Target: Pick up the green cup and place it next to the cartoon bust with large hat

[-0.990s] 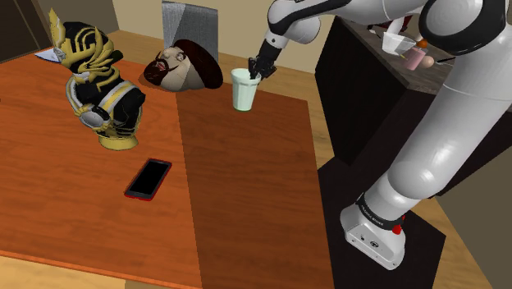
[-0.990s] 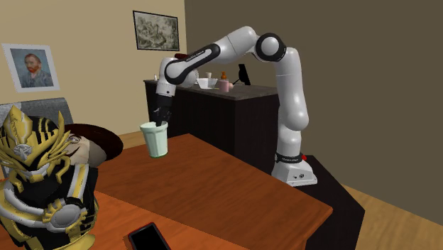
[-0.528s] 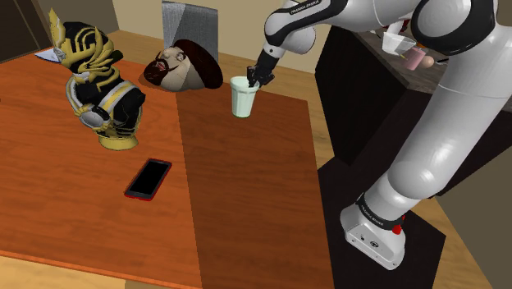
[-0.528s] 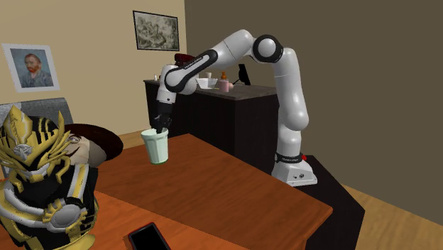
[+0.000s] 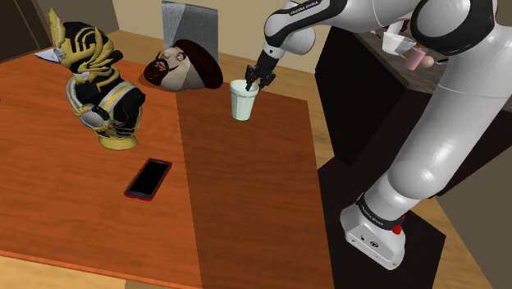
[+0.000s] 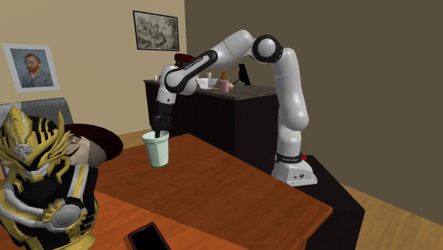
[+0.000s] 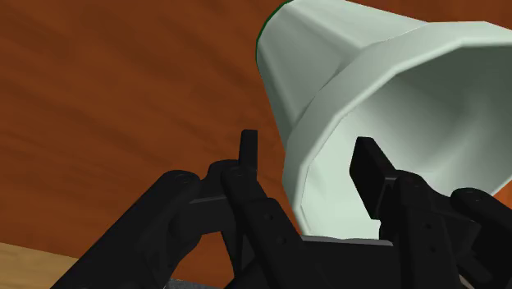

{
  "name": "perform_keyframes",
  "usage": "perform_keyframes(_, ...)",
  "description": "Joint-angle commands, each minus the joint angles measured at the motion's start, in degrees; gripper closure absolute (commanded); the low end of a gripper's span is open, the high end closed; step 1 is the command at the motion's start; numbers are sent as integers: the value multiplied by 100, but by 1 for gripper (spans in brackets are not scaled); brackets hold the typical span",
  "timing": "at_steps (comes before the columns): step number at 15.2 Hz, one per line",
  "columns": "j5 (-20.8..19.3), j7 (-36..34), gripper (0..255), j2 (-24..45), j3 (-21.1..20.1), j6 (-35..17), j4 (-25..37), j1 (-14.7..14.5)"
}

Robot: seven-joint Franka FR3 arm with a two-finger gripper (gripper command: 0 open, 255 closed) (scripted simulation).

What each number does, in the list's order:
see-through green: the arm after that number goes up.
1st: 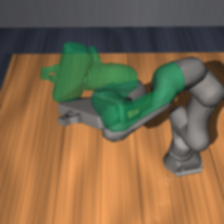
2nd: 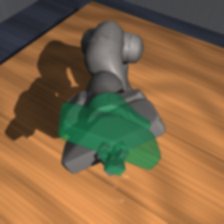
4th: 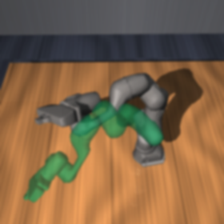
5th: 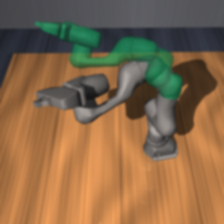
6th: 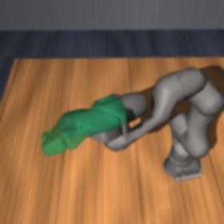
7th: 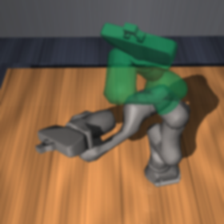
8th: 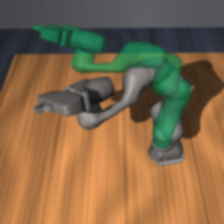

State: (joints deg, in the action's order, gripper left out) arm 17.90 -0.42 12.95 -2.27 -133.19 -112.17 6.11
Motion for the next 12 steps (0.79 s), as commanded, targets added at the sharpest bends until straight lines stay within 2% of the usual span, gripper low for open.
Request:
perform_keyframes(1, 0, 1, 0, -2, 0, 0, 1, 0)
perform_keyframes(5, 0, -1, 0, -2, 0, -2, 0, -1)
perform_keyframes(9, -90, -56, 0, -424, 72, 595, 159, 78)
perform_keyframes(12, -90, -56, 0, -424, 72, 594, 159, 78)
